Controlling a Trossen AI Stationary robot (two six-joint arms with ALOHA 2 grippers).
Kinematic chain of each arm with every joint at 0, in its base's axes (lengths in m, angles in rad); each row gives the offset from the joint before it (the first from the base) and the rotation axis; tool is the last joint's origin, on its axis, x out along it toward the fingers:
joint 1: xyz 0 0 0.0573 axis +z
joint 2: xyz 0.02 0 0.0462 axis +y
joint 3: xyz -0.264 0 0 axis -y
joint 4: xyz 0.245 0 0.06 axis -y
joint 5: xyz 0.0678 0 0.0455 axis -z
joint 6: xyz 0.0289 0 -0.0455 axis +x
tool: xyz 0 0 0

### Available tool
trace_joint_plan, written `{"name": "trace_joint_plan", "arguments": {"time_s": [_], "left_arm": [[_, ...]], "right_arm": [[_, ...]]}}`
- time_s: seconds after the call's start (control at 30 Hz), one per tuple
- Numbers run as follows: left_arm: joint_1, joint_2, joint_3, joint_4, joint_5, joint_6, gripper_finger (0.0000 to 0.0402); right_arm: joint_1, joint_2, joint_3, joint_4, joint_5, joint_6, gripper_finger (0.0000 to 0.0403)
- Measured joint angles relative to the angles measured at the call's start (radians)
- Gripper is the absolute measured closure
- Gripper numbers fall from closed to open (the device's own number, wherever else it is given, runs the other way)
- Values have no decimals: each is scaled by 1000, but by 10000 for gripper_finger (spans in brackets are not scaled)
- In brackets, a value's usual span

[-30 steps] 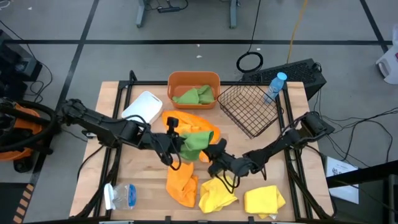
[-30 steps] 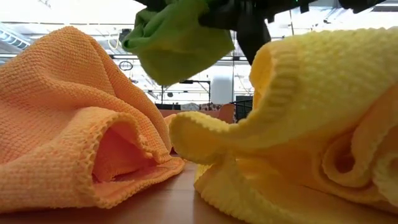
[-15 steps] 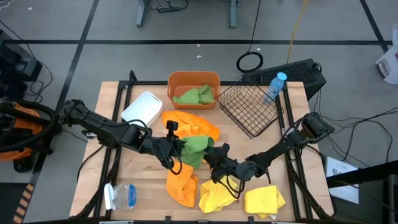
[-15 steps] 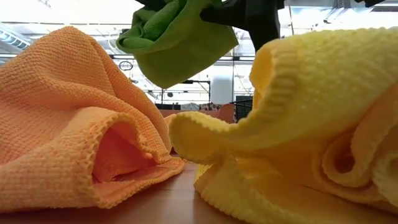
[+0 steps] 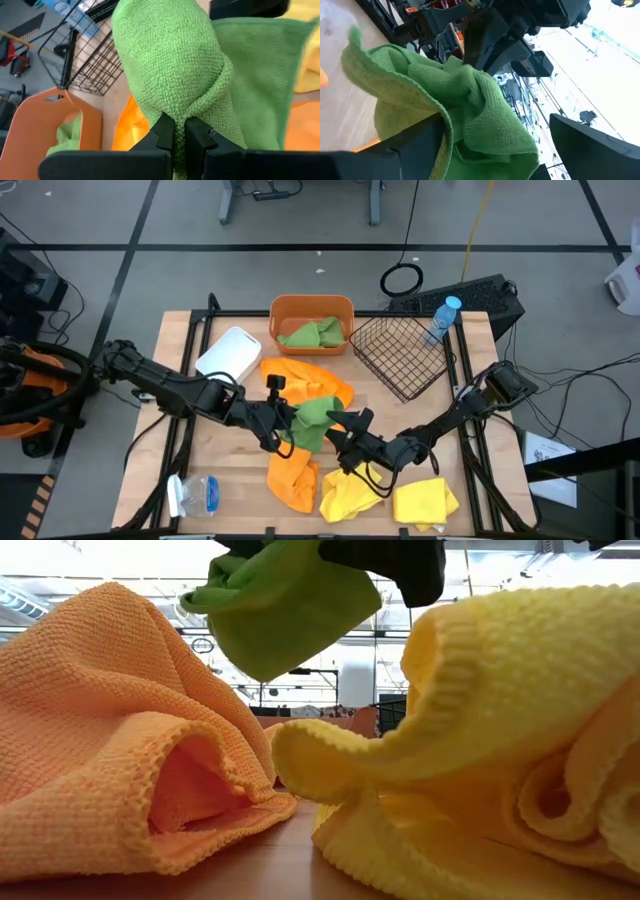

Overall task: Sort microfiber towel by color & place in baskets
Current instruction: Put the green towel into the orange bin

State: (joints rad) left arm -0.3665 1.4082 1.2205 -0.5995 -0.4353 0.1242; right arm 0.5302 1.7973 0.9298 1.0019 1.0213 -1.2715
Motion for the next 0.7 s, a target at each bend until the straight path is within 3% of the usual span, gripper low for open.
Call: {"name": "trace_joint_plan", "arguments": {"time_s": [0.23, 0.47, 0.57, 0.7], "left_arm": [[-23, 1, 0, 68, 37, 113, 382], [-25, 21, 0, 83, 91, 120, 382], [-25, 29, -1, 65, 93, 120, 382], [-20, 39, 0, 65, 90, 121, 382]], "right_arm": [[-22, 0, 0, -12, -73, 39, 60], [-51, 0, 0, -15, -84, 119, 72], [-53, 0, 0, -43, -86, 132, 110], [-55, 0, 0, -117, -91, 179, 201]]}}
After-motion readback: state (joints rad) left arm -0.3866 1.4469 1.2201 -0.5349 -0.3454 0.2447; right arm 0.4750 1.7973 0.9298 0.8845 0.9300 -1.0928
